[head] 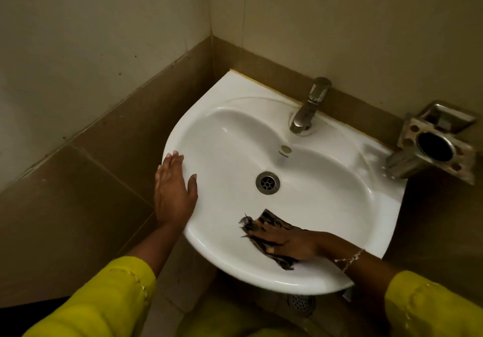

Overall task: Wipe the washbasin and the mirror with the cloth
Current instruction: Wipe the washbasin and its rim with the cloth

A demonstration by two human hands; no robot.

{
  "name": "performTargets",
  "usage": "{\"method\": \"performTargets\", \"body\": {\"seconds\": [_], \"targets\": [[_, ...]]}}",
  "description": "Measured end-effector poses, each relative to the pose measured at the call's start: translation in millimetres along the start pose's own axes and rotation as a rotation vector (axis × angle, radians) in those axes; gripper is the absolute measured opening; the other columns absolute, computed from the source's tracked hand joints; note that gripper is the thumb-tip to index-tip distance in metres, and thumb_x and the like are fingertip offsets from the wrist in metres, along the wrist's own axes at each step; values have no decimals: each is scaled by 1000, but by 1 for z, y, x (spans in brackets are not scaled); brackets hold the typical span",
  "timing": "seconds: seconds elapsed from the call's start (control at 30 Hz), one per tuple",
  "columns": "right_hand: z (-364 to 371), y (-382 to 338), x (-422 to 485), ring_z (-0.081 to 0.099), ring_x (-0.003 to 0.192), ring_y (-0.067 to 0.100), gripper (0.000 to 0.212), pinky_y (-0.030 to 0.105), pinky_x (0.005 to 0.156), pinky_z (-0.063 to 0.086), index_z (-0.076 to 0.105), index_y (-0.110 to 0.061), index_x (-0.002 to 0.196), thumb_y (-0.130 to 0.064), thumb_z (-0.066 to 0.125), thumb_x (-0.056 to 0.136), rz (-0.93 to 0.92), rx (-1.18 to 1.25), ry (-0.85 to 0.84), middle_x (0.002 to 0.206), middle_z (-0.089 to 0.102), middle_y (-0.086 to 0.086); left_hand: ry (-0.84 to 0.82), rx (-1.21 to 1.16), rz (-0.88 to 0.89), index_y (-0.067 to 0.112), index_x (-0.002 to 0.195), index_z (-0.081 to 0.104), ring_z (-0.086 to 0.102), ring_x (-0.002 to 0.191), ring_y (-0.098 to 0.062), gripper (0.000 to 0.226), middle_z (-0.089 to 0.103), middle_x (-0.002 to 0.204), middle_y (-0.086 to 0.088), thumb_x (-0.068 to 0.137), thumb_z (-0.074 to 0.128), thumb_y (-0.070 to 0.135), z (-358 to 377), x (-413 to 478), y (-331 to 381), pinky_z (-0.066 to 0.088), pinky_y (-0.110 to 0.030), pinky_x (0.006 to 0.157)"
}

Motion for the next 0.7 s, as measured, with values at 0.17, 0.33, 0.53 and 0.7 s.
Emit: {"method": "performTargets", "body": {"seconds": [0.17,0.33,0.53,0.7], "targets": [[-1,34,-23,-7,144,17,58,38,116,0,-1,-35,147,-29,32,100,110,-121,-69,157,-8,-3,7,-3,5,1,131,40,29,136,-30,49,39,143,-17,86,46,19,0,1,0,14,-37,112],[-22,86,-32,8,144,23,58,39,117,10,4,-29,148,-26,36,99,262,-428,96,158,5,4,1,-2,0,2,131,41,29,136,-30,51,40,142,-17,85,46,21,2,2,-2,14,-35,112],[-63,97,-24,39,132,34,67,42,113,8,36,-13,141,-22,64,80,420,-802,387,144,38,19,6,0,-7,2,132,40,28,137,-28,49,38,143,-16,87,49,18,2,1,-2,12,-34,112],[-76,108,7,64,105,29,70,41,111,7,68,-5,108,-34,81,46,416,-955,324,114,67,16,7,-5,-12,2,131,41,30,136,-28,55,41,142,-16,81,41,26,3,2,-4,16,-38,112]]}}
Point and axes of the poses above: each hand's wrist, its own x-axis towards the middle knuckle, its own z-axis out of the palm, y = z × x, the point moved 8 cm from there along x, towards the middle knuckle
